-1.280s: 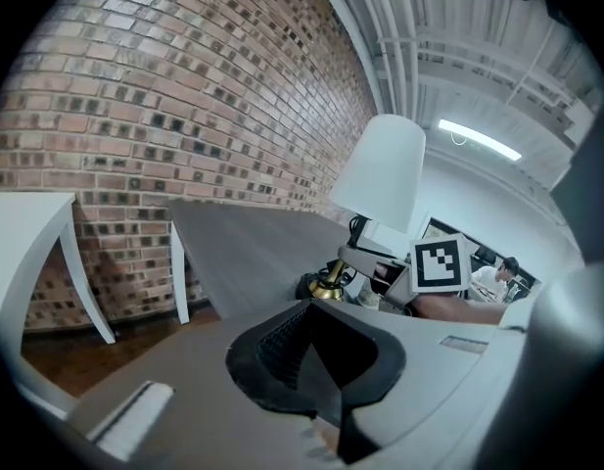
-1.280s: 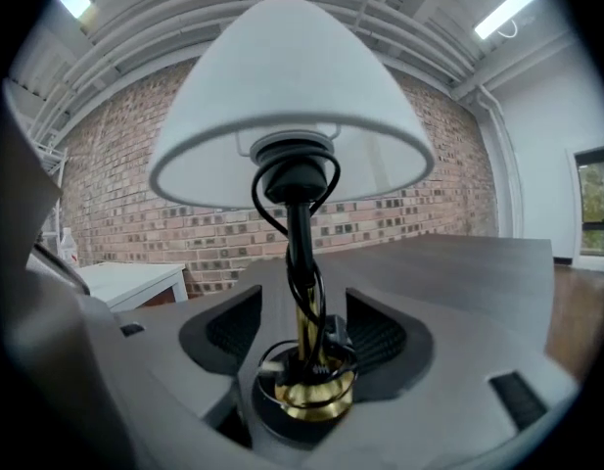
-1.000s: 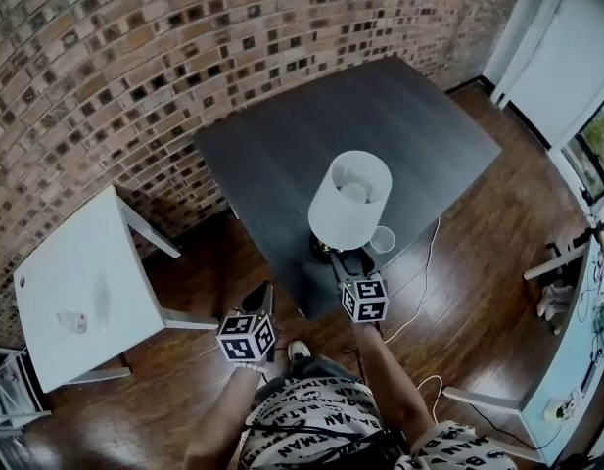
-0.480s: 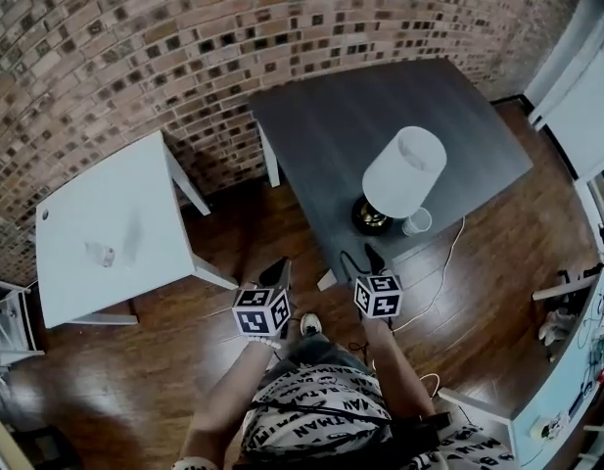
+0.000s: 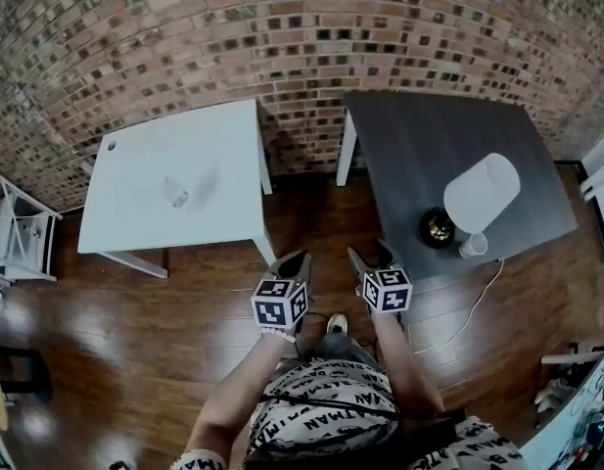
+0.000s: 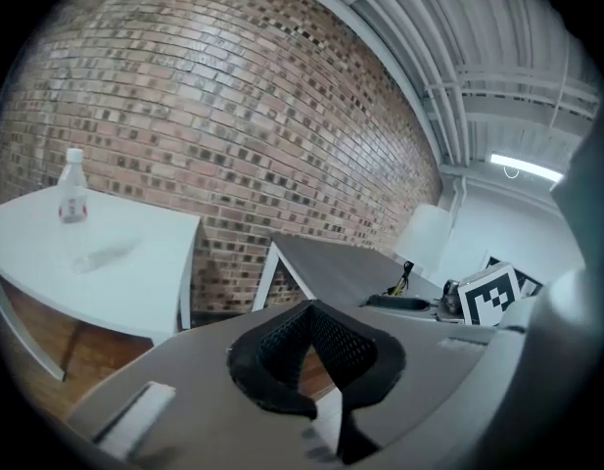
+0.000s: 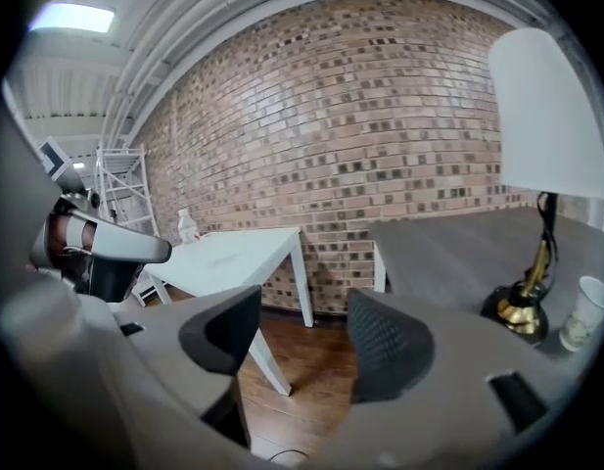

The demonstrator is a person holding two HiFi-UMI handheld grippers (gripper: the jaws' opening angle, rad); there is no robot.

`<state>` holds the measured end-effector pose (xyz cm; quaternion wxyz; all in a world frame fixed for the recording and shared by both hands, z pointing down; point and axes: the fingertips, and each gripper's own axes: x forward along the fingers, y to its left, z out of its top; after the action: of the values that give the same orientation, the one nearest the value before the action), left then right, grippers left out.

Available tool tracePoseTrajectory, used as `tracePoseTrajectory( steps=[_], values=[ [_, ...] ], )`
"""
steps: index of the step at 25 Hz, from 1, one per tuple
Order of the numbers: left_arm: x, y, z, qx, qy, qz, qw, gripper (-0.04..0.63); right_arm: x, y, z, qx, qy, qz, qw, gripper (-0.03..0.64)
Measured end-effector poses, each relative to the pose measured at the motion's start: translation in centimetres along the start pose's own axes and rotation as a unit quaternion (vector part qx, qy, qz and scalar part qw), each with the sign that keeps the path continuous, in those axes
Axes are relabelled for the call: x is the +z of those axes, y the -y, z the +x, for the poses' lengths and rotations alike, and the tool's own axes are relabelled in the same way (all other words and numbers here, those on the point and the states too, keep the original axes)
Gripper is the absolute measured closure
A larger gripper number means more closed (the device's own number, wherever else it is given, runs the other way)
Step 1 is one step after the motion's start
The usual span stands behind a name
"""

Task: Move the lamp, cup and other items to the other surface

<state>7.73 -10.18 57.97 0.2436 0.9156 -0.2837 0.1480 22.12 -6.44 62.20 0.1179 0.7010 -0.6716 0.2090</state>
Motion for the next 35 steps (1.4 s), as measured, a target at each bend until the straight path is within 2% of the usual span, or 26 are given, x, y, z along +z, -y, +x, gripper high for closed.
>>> tracePoseTrajectory(
  steps=[9,15,20,26,35],
  values=[
    [-0.2,-7.6,-9.4,0.076,0.048,-0.033,0.9954,0.594,2.1,-11.8,3.6,0.1,-0.001,-0.047,0.994,0.329],
    [-2.4,-12.0,-15.5,0.128,0.066,-0.068,0.9872,0.595,2.5,-20.0,5.0,0.166,-0.003,-0.084,0.983,0.329],
    [-3.5,-15.0,-18.7,0.168,0.086,-0.094,0.9774,0.595,4.9,-26.3,7.9,0.22,0.002,-0.124,0.968,0.33],
    [-0.9,-20.1,-21.1,0.217,0.107,-0.094,0.9657,0.595,9.9,-32.7,13.1,0.262,0.026,-0.147,0.953,0.33],
    [4.8,-26.6,-21.1,0.259,0.128,-0.09,0.953,0.595,15.3,-39.3,21.2,0.308,0.037,-0.187,0.932,0.363]
  ],
)
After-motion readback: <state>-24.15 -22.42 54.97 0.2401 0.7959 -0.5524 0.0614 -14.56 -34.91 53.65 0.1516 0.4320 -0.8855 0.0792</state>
